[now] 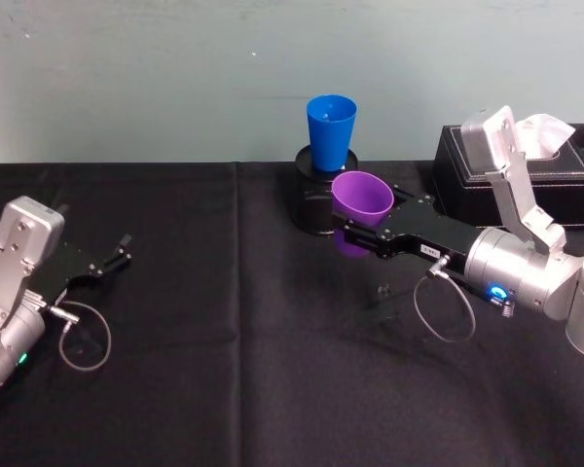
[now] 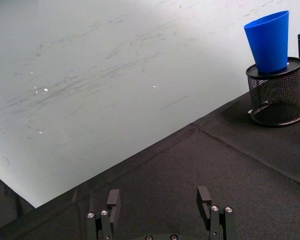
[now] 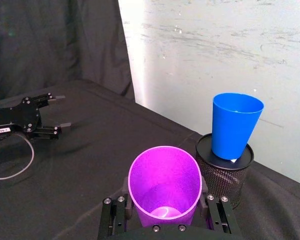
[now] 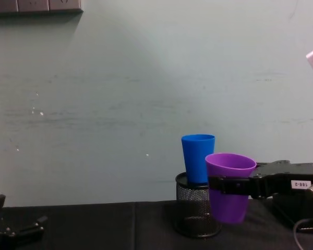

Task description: Pick up one cup with a gripper and tap it against the other cup.

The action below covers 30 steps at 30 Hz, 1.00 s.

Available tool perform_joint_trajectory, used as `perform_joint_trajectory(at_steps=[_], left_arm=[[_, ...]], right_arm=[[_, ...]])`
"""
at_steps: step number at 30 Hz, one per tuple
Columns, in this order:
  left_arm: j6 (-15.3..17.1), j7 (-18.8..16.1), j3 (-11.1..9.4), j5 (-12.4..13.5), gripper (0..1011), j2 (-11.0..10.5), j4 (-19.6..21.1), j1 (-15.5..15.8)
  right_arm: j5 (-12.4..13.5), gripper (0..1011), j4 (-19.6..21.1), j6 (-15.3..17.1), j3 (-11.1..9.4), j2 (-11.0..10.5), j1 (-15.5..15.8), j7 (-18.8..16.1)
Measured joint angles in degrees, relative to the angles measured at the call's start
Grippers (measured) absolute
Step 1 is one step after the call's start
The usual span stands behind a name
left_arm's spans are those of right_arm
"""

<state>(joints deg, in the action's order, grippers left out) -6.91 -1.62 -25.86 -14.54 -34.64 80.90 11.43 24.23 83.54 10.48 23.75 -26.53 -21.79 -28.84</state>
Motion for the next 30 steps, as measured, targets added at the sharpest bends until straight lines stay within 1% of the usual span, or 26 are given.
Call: perform_joint_trajectory(at_steps=[3,6,9,12,16,17,19,20,21,22,24,25,30], left_arm=[[0.00,0.00,0.00,0.00,1000,0.00,0.00,0.00],[0.00,0.00,0.00,0.00,1000,0.00,0.00,0.00],[0.00,0.00,0.00,0.00,1000,0.00,0.00,0.00],[0.00,0.00,0.00,0.00,1000,0.00,0.00,0.00],[0.00,0.00,0.00,0.00,1000,0.00,0.00,0.00],[0.00,0.00,0.00,0.00,1000,0.00,0.00,0.00],[0.00,0.00,0.00,0.00,1000,0.00,0.00,0.00],[0.00,0.00,0.00,0.00,1000,0.00,0.00,0.00],[0.00,0.00,0.00,0.00,1000,0.00,0.00,0.00],[0.00,0.00,0.00,0.00,1000,0.00,0.00,0.00],[0.00,0.00,0.00,0.00,1000,0.00,0.00,0.00],[0.00,0.00,0.00,0.00,1000,0.00,0.00,0.00],[0.00,0.00,0.00,0.00,1000,0.00,0.00,0.00]], right_arm=[[0.00,724,0.00,0.00,0.00,0.00,0.00,0.00],[0.01,724,-1.25,-0.22,0.56,0.48,-0.81,0.04],[-0.16,724,-3.31,-0.33,1.36,1.40,-2.61,0.04],[-0.70,724,-6.44,-0.39,2.38,2.69,-5.61,-0.13],[-1.15,724,-9.30,-0.45,3.03,3.94,-8.09,-0.32],[-1.31,724,-10.84,-0.45,3.27,4.56,-9.28,-0.38],[-1.34,724,-12.69,-0.40,3.50,5.32,-10.60,-0.47],[-1.32,724,-14.53,-0.35,3.65,6.05,-11.74,-0.64],[-1.29,724,-15.54,-0.29,3.71,6.45,-12.34,-0.80],[-1.16,724,-17.38,-0.06,3.77,7.18,-13.41,-1.02],[-0.79,724,-19.16,0.17,3.77,7.87,-14.46,-1.40],[-0.33,724,-20.81,0.45,3.71,8.44,-15.27,-1.77],[0.70,724,-24.04,1.00,3.38,9.75,-17.10,-2.03]])
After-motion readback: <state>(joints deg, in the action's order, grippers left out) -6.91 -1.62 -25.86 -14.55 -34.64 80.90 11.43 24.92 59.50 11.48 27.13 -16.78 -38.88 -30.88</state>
